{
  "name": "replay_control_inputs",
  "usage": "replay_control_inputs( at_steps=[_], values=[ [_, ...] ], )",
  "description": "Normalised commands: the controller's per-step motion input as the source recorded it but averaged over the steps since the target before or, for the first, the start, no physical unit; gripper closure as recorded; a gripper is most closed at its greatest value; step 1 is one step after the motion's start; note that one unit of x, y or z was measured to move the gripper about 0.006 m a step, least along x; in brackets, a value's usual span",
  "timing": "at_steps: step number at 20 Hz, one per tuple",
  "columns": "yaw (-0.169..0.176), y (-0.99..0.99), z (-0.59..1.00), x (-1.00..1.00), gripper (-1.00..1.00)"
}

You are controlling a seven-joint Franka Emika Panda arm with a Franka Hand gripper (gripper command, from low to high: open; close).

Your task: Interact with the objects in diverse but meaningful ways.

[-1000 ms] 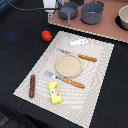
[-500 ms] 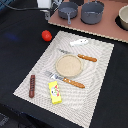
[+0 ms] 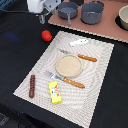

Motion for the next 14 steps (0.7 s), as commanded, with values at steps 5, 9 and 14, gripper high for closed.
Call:
replay_control_inputs(
  at_steps=[5, 9, 14],
  values=[
    [-0.034, -0.09, -0.35, -0.17, -1.0],
    [-0.033, -0.07, -0.46, -0.18, -1.0],
    [-0.064, -0.04, -0.43, -0.14, -1.0]
  ],
)
